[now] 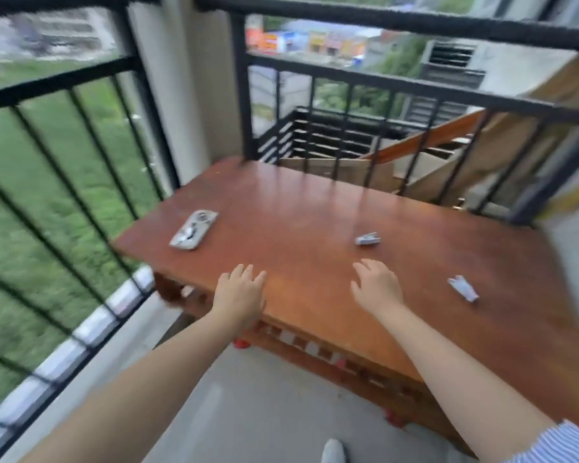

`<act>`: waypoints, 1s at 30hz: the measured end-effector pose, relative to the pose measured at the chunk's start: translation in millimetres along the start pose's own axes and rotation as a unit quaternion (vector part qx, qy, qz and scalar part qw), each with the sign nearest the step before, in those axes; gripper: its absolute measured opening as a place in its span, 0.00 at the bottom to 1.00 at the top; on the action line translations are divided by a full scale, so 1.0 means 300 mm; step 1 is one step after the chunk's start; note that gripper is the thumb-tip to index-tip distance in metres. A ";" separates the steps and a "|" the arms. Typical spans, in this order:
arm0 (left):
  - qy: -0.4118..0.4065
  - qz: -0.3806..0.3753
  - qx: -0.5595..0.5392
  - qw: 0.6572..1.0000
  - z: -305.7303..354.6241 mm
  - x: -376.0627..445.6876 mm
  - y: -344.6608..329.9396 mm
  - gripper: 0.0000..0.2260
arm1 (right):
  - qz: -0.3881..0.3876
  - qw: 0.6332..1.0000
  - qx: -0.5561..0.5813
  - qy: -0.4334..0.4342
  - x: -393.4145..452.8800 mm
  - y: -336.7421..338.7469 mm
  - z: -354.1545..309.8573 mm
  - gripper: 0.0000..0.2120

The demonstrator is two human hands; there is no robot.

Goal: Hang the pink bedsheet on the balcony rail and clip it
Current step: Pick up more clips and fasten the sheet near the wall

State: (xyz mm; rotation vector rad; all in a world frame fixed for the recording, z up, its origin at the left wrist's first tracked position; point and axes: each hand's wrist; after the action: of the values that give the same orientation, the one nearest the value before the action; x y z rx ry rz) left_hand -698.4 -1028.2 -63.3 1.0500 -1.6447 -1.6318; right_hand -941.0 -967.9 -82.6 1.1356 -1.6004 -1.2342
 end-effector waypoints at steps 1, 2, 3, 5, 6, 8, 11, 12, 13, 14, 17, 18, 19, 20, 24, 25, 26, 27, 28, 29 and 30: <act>-0.019 -0.005 0.002 1.000 0.067 0.081 0.007 0.23 | -0.007 0.999 -0.011 -0.034 0.008 0.006 0.097 0.18; -0.037 -0.007 0.000 0.999 0.132 0.161 0.010 0.23 | -0.013 0.998 -0.019 -0.063 0.018 0.011 0.189 0.18; -0.050 -0.012 -0.006 0.999 0.196 0.239 0.012 0.22 | -0.016 0.996 -0.026 -0.088 0.030 0.016 0.274 0.17; -0.068 -0.030 -0.013 0.997 0.317 0.374 0.016 0.22 | -0.033 0.989 -0.035 -0.138 0.050 0.022 0.424 0.17; -0.076 -0.038 -0.015 0.996 0.374 0.437 0.015 0.21 | -0.045 0.985 -0.039 -0.163 0.060 0.021 0.494 0.17; -0.090 -0.056 -0.019 0.994 0.470 0.553 0.003 0.20 | -0.067 0.974 -0.042 -0.210 0.078 0.012 0.612 0.17; -0.097 -0.099 -0.038 0.990 0.563 0.691 -0.035 0.20 | -0.109 0.955 -0.028 -0.276 0.104 -0.020 0.734 0.22; -0.096 -0.109 -0.046 0.988 0.581 0.734 -0.054 0.20 | -0.123 0.950 -0.025 -0.287 0.119 -0.041 0.764 0.23; -0.094 -0.118 -0.055 0.987 0.598 0.779 -0.073 0.20 | -0.136 0.945 -0.023 -0.297 0.136 -0.062 0.788 0.25; -0.093 -0.126 -0.063 0.986 0.612 0.826 -0.091 0.21 | -0.145 0.941 -0.022 -0.306 0.156 -0.084 0.810 0.26; -0.099 -0.133 -0.081 0.983 0.642 0.975 -0.141 0.24 | -0.162 0.928 -0.019 -0.334 0.225 -0.139 0.855 0.27; -0.104 -0.136 -0.089 0.981 0.653 1.030 -0.160 0.25 | -0.167 0.925 -0.023 -0.342 0.247 -0.157 0.870 0.27; -0.111 -0.138 -0.093 0.980 0.664 1.082 -0.178 0.26 | -0.174 0.921 -0.029 -0.347 0.267 -0.173 0.881 0.25; -0.121 -0.140 -0.093 0.978 0.676 1.131 -0.194 0.26 | -0.175 0.919 -0.037 -0.351 0.287 -0.183 0.890 0.23; -0.195 -0.163 -0.059 0.965 0.747 1.264 -0.241 0.25 | -0.132 0.933 -0.054 -0.330 0.336 -0.209 0.918 0.12; -0.213 -0.168 -0.044 0.961 0.766 1.279 -0.243 0.23 | -0.136 0.934 -0.069 -0.322 0.349 -0.204 0.918 0.12; -0.228 -0.168 -0.033 0.958 0.783 1.289 -0.243 0.20 | -0.144 0.935 -0.074 -0.314 0.364 -0.192 0.911 0.13; -0.239 -0.163 -0.026 0.957 0.796 1.296 -0.242 0.17 | -0.149 0.939 -0.061 -0.303 0.378 -0.186 0.906 0.14; -0.241 -0.158 -0.026 0.957 0.806 1.298 -0.234 0.15 | -0.143 0.945 -0.039 -0.292 0.393 -0.179 0.899 0.15; -0.237 -0.154 -0.033 0.959 0.813 1.295 -0.226 0.14 | -0.127 0.952 -0.015 -0.277 0.407 -0.178 0.894 0.16; -0.228 -0.151 -0.046 0.961 0.816 1.290 -0.216 0.14 | -0.110 0.958 0.007 -0.263 0.427 -0.170 0.881 0.17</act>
State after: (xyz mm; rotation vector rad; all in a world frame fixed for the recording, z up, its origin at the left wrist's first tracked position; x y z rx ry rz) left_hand -1097.2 -1223.8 -192.0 0.9613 -1.7269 -2.2644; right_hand -1216.9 -1028.7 -177.5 1.0694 -1.9010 -1.7873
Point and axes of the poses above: each hand's wrist, its own x-axis towards the middle knuckle, its own y-axis out of the back of the hand, z = x × y, and after that the axes turned 1 degree about -z, right-handed
